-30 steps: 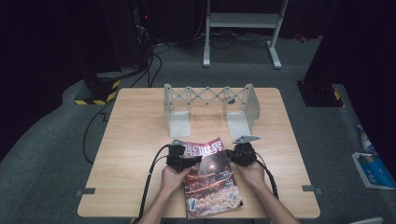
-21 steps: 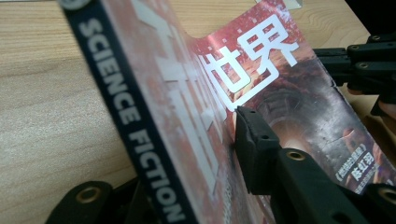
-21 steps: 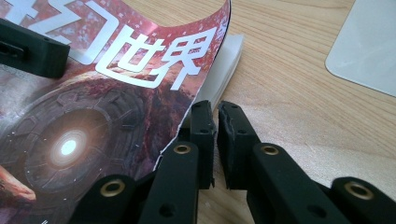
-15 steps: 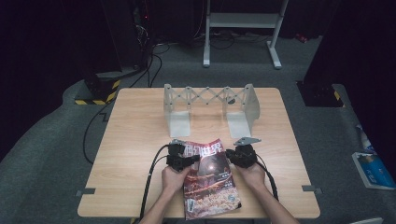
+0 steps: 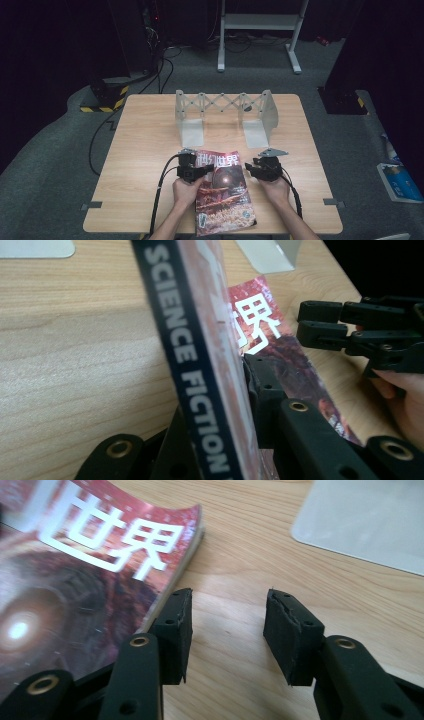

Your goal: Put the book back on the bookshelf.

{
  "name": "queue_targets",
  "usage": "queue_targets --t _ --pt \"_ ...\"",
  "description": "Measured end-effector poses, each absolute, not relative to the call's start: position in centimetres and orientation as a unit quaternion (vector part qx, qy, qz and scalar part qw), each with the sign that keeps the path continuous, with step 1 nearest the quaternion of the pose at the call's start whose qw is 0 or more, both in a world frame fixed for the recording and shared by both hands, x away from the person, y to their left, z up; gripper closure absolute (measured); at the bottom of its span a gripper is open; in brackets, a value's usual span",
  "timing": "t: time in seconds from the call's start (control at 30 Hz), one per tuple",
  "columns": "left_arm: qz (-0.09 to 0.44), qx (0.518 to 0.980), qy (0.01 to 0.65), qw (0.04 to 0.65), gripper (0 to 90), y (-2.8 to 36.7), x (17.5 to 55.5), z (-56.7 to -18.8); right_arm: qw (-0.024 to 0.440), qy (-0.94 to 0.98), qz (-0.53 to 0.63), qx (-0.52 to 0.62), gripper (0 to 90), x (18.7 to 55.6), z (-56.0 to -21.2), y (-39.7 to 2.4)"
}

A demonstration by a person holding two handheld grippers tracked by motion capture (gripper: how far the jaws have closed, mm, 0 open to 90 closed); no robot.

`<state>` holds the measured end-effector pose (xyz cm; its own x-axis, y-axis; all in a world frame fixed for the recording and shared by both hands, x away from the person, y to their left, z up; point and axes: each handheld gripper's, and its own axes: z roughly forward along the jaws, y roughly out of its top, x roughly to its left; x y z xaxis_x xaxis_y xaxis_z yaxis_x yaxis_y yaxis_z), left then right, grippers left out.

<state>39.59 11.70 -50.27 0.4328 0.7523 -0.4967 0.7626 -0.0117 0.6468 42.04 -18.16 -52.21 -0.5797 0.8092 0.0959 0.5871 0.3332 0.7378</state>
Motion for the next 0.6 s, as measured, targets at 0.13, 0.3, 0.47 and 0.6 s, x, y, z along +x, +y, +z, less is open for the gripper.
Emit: queue_targets --t 0.13,0.3,0.47,0.6 --pt "-0.002 0.708 0.525 0.473 82.7 11.7 39.3 -49.8 0.172 0.798 0.373 0.441 49.7 41.8 -52.2 -19.2" --pt "-0.007 0.701 0.52 0.487 83.6 11.7 39.0 -49.4 0.187 0.791 0.368 0.452 48.3 41.5 -52.2 -20.7" --pt "-0.005 0.7 0.515 0.494 83.7 12.0 38.7 -49.0 0.195 0.786 0.361 0.463 47.9 41.2 -52.4 -22.3" --pt "-0.009 0.696 0.512 0.504 83.8 12.2 38.6 -48.7 0.206 0.779 0.362 0.468 47.2 40.9 -52.5 -23.4"
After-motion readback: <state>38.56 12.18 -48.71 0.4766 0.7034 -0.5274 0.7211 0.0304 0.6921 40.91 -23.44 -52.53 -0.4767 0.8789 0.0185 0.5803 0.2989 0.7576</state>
